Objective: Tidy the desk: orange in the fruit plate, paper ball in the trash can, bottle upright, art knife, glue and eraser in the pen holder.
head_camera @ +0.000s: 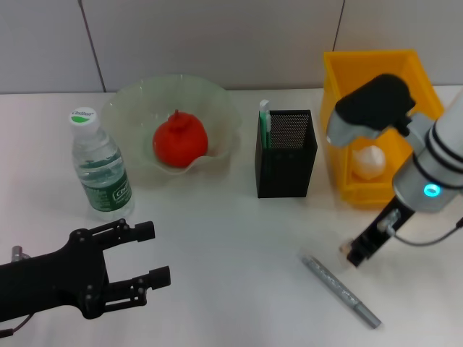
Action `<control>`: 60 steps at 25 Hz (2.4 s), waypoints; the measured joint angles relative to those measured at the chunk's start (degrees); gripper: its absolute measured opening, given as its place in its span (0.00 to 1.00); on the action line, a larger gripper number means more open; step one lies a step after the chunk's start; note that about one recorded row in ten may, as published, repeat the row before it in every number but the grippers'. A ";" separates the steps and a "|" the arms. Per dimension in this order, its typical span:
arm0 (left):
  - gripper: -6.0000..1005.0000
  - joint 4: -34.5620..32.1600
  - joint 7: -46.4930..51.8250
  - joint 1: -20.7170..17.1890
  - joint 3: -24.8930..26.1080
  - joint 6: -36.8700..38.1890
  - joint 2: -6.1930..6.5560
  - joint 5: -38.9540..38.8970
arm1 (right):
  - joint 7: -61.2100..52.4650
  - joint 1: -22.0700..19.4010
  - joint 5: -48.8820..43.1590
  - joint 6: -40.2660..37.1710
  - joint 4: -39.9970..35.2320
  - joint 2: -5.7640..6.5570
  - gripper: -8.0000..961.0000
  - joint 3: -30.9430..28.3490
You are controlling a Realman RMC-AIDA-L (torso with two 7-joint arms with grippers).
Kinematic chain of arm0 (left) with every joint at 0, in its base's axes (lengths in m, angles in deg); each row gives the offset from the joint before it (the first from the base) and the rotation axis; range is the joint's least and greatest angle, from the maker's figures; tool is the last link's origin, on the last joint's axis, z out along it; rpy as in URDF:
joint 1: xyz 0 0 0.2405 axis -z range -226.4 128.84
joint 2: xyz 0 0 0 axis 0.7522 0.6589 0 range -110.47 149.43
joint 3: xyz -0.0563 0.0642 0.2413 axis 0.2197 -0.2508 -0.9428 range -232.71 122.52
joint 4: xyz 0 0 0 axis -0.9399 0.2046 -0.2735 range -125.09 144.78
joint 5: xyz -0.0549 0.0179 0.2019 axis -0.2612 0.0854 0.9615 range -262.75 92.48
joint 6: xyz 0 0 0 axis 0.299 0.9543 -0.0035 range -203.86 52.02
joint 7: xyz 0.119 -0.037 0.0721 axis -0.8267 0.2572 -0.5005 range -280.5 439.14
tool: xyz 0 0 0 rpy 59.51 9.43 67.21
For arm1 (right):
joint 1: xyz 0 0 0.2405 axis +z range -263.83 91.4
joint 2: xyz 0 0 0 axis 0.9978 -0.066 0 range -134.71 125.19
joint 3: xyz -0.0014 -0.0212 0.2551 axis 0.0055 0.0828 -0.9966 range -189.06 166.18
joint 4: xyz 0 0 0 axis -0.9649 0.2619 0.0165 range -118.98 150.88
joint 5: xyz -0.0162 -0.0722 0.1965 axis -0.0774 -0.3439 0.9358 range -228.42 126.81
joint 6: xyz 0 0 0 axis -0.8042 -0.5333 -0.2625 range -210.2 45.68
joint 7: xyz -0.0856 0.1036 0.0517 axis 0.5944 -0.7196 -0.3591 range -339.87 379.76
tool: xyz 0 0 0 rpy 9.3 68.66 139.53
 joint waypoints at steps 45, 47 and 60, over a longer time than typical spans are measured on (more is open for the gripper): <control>0.78 1.84 -1.44 -0.05 0.38 -1.30 0.02 -0.08 | 5.95 -3.25 6.01 15.94 -15.73 -0.17 0.56 -0.73; 0.78 1.84 -1.43 -0.08 0.24 -1.17 0.02 -0.08 | 4.93 -3.39 5.78 11.42 -18.79 -0.16 0.64 -0.78; 0.78 1.44 -3.58 -0.14 -2.02 0.81 0.38 0.60 | -4.55 3.48 0.18 -10.43 -16.69 -0.26 0.73 0.35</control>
